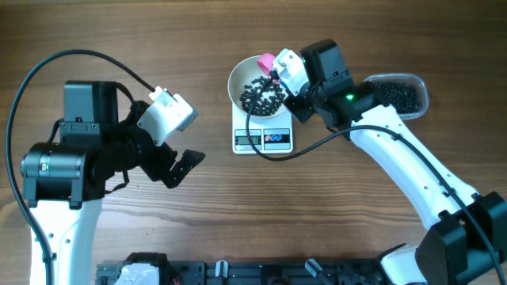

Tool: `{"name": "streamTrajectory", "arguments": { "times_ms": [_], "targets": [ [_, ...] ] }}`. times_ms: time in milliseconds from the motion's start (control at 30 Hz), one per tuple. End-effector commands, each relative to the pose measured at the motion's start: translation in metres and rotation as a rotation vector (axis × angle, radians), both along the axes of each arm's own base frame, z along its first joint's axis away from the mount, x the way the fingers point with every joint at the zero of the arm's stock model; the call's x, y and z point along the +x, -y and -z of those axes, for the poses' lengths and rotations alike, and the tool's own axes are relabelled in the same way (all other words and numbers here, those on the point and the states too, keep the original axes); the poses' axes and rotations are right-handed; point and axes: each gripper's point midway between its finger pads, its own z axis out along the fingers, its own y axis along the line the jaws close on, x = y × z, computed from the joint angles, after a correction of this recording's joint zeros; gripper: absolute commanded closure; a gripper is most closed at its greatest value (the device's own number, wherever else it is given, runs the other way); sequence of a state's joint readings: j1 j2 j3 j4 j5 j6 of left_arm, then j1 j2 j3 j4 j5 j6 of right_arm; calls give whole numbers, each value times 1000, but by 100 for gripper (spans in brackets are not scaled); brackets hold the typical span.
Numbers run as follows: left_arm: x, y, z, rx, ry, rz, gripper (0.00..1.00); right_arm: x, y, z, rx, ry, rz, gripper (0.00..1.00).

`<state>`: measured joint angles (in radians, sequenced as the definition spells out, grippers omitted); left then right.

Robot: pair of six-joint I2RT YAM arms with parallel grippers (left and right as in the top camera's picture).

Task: Scoop item into bowl and weigh 150g on scale
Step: 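Carry the empty scoop back to the bean tub with the right gripper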

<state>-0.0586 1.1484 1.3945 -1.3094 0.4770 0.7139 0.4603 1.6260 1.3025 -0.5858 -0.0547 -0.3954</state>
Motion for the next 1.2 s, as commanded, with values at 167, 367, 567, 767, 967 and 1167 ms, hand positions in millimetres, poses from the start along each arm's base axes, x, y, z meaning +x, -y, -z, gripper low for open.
{"name": "streamTrajectory", "arguments": {
  "times_ms": [167, 367, 567, 767, 967, 1167],
  "targets": [
    [2, 0, -6, -3, 20, 7, 0, -1, 11, -36, 58, 62, 94, 96],
    [2, 0, -6, -3, 20, 7, 0, -19, 50, -64, 38, 78, 210, 96],
    [2, 0, -6, -3, 20, 7, 0, -34, 130, -74, -47, 66, 477, 96],
    [2, 0, -6, -3, 20, 7, 0, -42, 192, -64, -112, 3, 659, 96],
    [2, 0, -6, -3, 20, 7, 0, -48, 242, -56, -226, -22, 804, 96],
    [2, 0, -6, -3, 20, 7, 0, -47, 248, -16, -299, -162, 793, 96]
  ]
}}
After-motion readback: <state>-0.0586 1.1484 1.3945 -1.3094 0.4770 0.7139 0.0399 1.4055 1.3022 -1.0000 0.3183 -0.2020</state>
